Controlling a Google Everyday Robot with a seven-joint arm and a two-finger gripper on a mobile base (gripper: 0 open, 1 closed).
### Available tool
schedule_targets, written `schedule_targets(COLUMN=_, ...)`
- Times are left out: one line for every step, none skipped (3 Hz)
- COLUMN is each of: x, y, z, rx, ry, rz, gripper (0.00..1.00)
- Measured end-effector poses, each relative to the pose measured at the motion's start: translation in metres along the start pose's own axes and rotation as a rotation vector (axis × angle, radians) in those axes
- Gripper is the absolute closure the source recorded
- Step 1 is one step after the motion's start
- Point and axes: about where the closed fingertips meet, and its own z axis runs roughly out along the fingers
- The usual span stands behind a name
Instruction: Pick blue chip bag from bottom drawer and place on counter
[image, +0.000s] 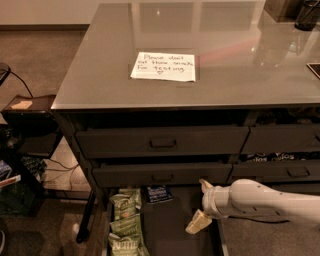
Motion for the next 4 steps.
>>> schedule_targets(x=0.012, y=-0.009, z=0.032, rx=0.036, ry=-0.046, rz=-0.017, gripper=0.0)
schedule_targets(x=0.026, y=-0.011, z=0.083, rx=0.032, ry=-0.106, rz=-0.008, gripper=0.0)
schedule_targets(x=0.035, y=-0.009, z=0.124, rx=-0.001, ry=-0.135, rz=0.013, gripper=0.0)
schedule_targets(x=0.045, y=-0.008, z=0.173, rx=-0.048, ry=-0.162, rz=0.056, gripper=0.0)
